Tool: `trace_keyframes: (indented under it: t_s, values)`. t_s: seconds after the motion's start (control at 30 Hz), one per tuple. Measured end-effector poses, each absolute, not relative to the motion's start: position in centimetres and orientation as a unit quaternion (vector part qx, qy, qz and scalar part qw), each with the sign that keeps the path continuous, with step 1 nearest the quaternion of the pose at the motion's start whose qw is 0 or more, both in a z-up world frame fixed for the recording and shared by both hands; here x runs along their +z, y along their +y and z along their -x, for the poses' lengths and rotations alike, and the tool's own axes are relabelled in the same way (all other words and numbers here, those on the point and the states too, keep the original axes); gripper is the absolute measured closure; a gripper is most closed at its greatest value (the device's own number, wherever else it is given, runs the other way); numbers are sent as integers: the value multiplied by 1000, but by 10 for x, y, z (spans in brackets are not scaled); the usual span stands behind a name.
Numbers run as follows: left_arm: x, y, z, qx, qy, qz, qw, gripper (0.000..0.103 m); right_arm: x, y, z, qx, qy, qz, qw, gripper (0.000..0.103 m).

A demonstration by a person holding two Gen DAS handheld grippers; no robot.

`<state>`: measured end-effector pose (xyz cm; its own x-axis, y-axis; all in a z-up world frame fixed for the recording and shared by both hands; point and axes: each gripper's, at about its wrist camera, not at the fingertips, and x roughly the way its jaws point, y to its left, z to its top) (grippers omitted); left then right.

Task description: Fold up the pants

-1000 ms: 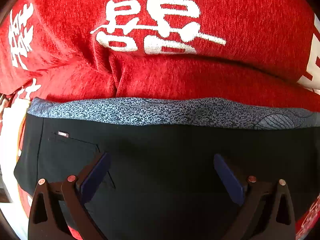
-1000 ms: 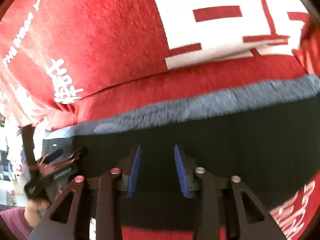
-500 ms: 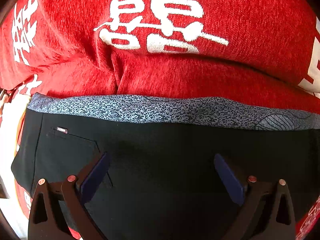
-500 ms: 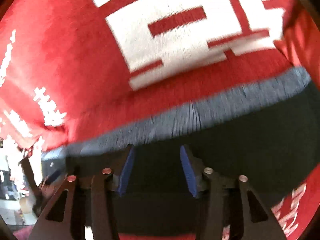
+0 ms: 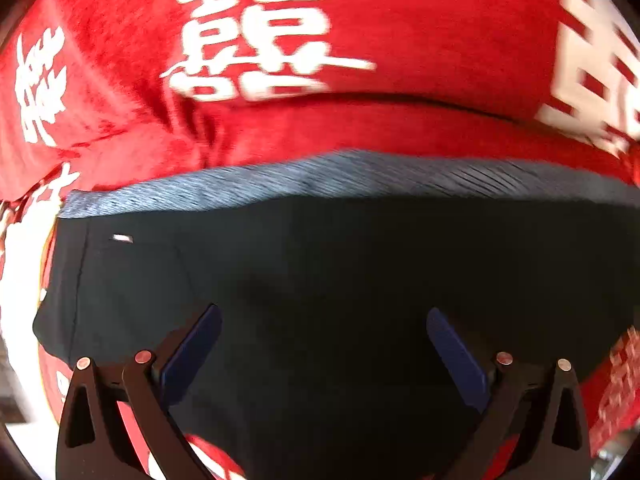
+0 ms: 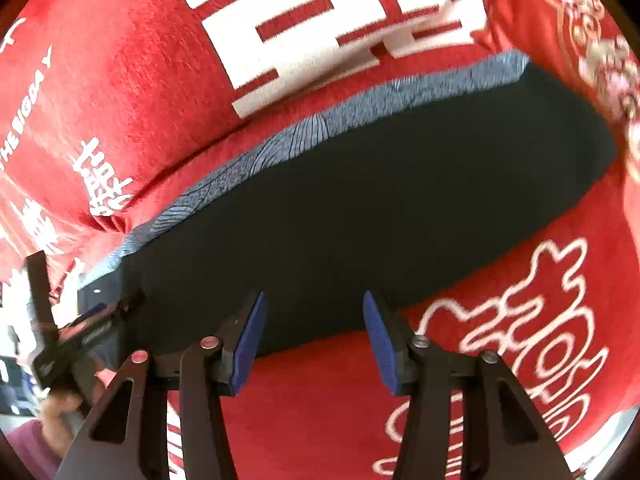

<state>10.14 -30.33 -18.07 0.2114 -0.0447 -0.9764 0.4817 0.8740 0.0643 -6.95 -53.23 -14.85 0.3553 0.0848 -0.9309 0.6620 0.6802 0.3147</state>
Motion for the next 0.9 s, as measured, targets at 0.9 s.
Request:
trace_keyframes:
  t_s: [0.9]
  values:
    - [-197,-312,-72,-166,607,-199,751,0,-173,-541,108,-171,523,-429,716,32]
